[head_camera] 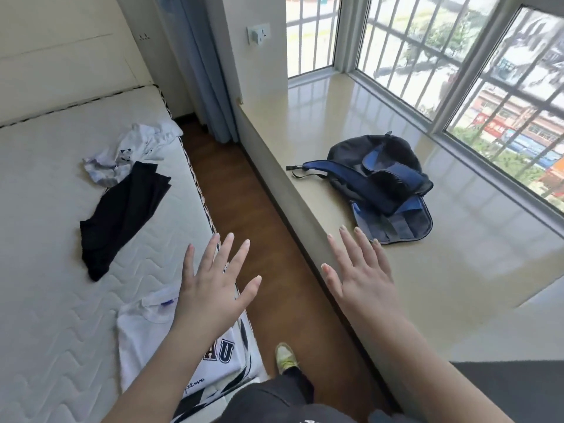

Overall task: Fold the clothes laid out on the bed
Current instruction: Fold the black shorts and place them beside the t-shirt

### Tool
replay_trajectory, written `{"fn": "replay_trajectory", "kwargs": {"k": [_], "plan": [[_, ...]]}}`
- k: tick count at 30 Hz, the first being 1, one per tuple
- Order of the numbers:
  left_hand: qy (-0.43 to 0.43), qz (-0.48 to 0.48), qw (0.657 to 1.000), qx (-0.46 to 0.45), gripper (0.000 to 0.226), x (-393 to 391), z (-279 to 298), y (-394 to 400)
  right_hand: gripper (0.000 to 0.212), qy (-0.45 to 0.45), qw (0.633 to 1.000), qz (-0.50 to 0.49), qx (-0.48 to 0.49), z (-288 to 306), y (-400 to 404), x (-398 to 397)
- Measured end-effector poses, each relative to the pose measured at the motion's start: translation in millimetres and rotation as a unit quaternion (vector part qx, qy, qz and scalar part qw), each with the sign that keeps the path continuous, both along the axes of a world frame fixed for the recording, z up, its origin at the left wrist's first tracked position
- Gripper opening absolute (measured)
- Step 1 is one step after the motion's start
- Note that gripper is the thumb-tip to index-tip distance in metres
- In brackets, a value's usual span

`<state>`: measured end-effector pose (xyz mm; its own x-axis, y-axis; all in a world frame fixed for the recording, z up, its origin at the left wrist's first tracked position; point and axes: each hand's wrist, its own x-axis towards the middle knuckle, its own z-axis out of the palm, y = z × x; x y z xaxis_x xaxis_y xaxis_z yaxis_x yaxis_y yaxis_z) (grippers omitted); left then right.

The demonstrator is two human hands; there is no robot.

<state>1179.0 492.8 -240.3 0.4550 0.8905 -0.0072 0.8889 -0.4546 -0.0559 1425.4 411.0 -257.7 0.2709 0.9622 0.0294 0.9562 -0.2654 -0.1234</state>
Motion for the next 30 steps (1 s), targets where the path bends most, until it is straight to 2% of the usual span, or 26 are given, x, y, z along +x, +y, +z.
{"fn": "replay_trajectory", "kwargs": {"k": [8,18,30], "plan": [[-0.015,0.043,0.999,0.001,0.069,0.0,-8.9,90.7,0.060,-0.033,0.997,0.069,-0.004,3.7,105.9,14.7],[-0.005,0.092,0.996,0.020,0.068,-2.6,2.4,175.8,0.064,-0.022,0.992,0.121,-0.008,6.3,226.3,23.6],[0.020,0.217,0.975,0.044,0.067,32.2,-2.4,281.8,0.062,0.004,0.957,0.290,0.012,5.6,407.7,39.3]]}}
